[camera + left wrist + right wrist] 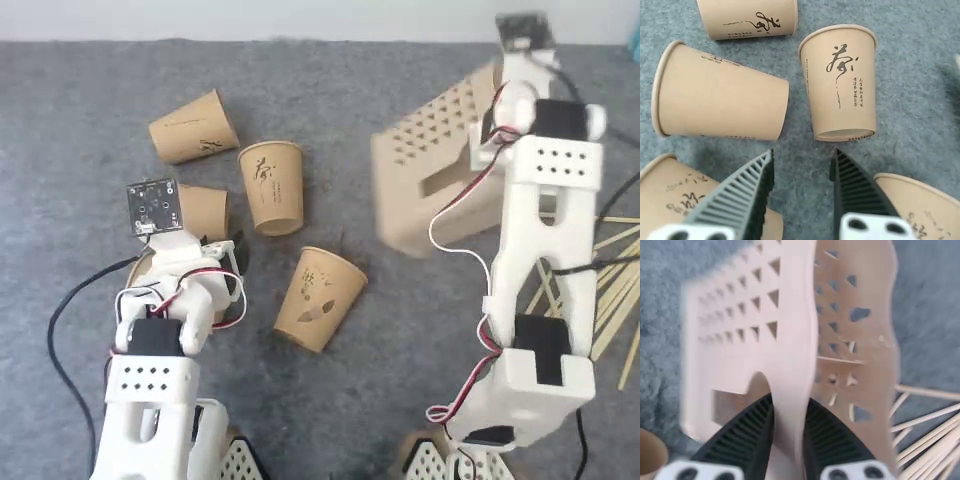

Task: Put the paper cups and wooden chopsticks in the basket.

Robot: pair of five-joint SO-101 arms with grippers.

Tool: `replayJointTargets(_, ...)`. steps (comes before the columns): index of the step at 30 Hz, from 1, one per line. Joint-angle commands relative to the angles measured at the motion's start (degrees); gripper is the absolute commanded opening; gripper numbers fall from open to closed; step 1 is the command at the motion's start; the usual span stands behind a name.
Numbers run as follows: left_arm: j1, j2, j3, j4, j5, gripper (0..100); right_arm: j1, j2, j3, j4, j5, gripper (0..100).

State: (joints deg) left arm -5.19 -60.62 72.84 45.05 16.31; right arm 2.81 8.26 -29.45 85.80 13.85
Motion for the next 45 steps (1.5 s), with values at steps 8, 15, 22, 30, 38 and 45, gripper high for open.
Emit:
replayJointTargets(8, 0.35, -1.32, -0.57, -1.49, 0.35, 18, -7.78, -5.05, -15.47, 4.62, 18.29, 0.8)
replayJointTargets(15, 0.18, -1.32, -0.57, -1.49, 0.35, 18, -15.25, -1.19, -15.38, 5.76, 18.73, 0.9)
replayJointTargets(22, 0.18, -1.41, -0.57, -1.49, 0.35, 18, -16.13, 6.90, -15.47, 8.92, 24.00, 1.6)
replayJointTargets(30, 0.26, -1.41, -0.66, -1.49, 0.35, 18, -20.18, 6.55, -18.02, 14.90, 25.41, 24.7)
replayJointTargets(38, 0.26, -1.41, -0.66, -1.49, 0.35, 18, -22.90, -0.40, -22.07, 17.19, 23.03, 20.2)
replayJointTargets(45, 0.26, -1.41, -0.57, -1.49, 0.35, 18, -22.46, -7.43, -8.26, 17.19, 26.11, 20.3)
